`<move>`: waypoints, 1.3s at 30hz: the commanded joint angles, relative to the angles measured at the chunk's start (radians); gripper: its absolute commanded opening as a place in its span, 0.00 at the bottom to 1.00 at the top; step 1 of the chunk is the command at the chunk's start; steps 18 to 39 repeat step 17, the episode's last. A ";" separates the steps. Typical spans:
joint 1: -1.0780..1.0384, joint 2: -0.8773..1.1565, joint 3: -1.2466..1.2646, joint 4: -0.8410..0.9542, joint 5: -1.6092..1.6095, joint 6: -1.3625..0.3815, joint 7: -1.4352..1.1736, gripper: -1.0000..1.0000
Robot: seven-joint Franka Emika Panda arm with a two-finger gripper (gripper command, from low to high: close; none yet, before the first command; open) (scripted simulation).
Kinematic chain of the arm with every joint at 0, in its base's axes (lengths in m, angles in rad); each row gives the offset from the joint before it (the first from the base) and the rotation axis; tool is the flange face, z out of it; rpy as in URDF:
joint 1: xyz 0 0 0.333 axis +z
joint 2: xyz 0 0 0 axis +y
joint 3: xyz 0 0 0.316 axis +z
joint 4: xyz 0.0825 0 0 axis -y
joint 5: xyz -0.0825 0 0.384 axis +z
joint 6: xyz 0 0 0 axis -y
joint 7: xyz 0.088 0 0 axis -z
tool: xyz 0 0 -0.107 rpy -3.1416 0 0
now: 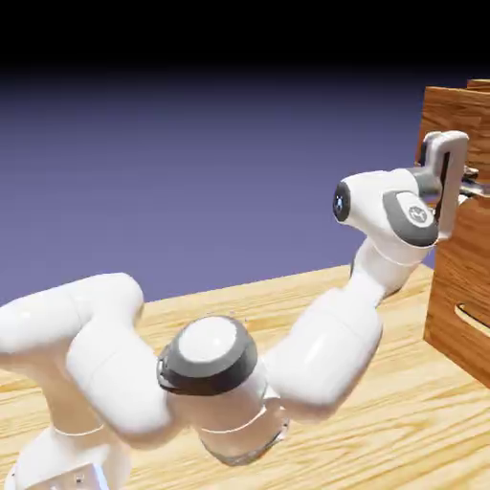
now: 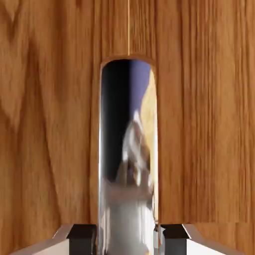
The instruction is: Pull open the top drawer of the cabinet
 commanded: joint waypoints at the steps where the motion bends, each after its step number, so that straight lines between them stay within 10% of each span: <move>1: -0.026 0.003 0.002 -0.036 0.004 -0.010 0.004 0.00; 14: -0.393 0.049 0.048 -0.481 0.081 -0.093 0.041 0.00; 15: -0.393 0.049 0.048 -0.481 0.081 -0.093 0.041 1.00; 39: -0.429 0.055 0.055 -0.517 0.095 -0.094 0.040 1.00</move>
